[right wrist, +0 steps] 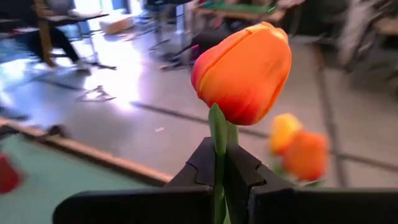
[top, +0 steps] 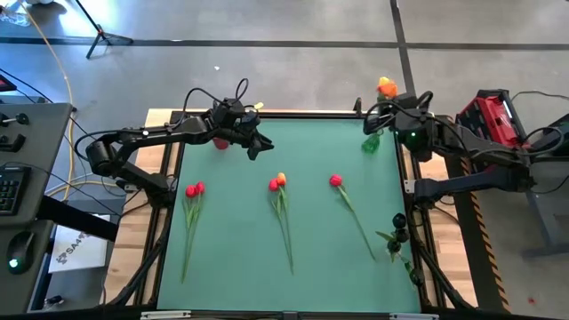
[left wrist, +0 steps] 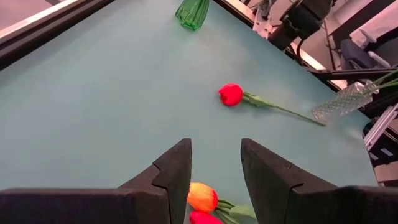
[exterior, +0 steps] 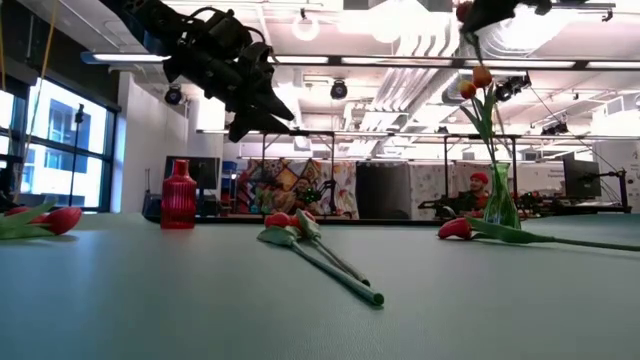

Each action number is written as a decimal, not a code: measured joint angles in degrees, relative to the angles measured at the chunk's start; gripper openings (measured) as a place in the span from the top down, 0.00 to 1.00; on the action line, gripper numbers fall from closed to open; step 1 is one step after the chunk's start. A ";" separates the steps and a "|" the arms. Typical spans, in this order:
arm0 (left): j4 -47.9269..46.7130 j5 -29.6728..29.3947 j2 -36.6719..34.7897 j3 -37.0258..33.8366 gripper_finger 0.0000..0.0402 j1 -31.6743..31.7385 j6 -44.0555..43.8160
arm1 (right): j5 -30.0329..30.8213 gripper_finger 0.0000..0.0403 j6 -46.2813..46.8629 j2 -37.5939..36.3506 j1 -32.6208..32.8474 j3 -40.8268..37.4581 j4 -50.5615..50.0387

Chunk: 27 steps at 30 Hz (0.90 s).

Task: Sort flowers into vase by color
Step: Put the right orange tulip into the green flower vase

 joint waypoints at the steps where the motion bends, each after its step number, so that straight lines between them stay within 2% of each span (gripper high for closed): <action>1: 0.02 0.00 0.00 0.00 0.69 0.00 -0.02 | 1.87 1.00 -1.46 0.02 0.00 0.00 0.00; 8: 0.28 -0.76 0.00 0.00 0.69 -0.02 0.00 | 12.33 1.00 -8.63 1.86 0.00 0.00 0.80; 12: 0.34 -2.98 0.00 0.00 0.69 -0.02 0.05 | 14.90 1.00 -10.38 3.64 0.00 0.00 1.77; 14: 0.37 -3.24 0.00 0.00 0.69 -0.02 0.07 | 14.50 1.00 -11.27 4.60 0.00 0.00 2.42; 18: 0.70 -3.38 0.00 0.00 0.69 -0.02 0.49 | 7.66 1.00 -17.63 6.61 0.00 0.00 7.71; 23: 2.19 -3.41 0.00 -0.02 0.69 -0.02 0.46 | 6.68 1.00 -28.13 9.19 -0.99 0.00 17.36; 27: 2.51 -3.42 0.00 0.00 0.69 -0.02 -0.19 | 3.92 1.00 -27.68 9.92 -4.39 0.00 18.05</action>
